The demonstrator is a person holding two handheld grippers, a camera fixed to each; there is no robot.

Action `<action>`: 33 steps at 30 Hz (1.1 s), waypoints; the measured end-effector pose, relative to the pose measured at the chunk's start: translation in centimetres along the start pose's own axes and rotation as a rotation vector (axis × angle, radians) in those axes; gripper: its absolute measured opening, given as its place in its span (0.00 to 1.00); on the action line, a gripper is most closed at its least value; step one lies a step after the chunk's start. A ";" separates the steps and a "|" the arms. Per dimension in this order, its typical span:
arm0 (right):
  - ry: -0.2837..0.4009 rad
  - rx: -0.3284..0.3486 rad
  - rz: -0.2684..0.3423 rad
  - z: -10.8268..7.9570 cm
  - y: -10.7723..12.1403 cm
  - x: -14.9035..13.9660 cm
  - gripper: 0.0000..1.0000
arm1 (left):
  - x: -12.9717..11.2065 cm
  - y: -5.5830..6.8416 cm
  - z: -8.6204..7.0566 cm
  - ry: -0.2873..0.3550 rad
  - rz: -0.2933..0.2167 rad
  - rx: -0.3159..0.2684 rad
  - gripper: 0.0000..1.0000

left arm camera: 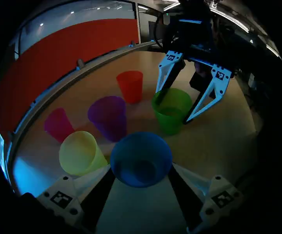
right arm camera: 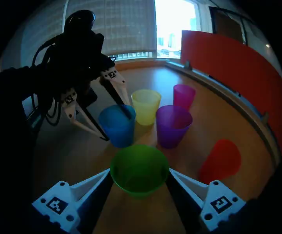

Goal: Pour water

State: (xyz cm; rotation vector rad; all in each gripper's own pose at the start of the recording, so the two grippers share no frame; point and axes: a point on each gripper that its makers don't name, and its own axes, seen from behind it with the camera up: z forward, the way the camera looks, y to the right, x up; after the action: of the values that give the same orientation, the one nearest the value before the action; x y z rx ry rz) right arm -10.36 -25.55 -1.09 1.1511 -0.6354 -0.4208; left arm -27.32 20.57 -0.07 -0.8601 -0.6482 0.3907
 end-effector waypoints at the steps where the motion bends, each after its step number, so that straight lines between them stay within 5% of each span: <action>1: 0.000 0.000 0.002 0.0 0.0 0.0 0.91 | 0.0 0.0 0.0 0.000 -0.002 0.000 0.88; 15: -0.007 -0.009 0.019 -0.4 -0.2 -0.6 0.98 | -0.3 -0.2 -0.1 -0.008 -0.017 0.011 0.95; 33: -0.022 -0.070 0.046 -3.2 -0.4 -3.4 0.99 | -2.8 -0.2 -1.9 -0.042 -0.041 0.060 0.96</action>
State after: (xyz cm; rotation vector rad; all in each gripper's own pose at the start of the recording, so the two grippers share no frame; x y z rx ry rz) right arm -10.84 -21.37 -3.20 1.0651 -0.6600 -0.4137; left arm -28.12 17.77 -1.81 -0.7827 -0.6885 0.3902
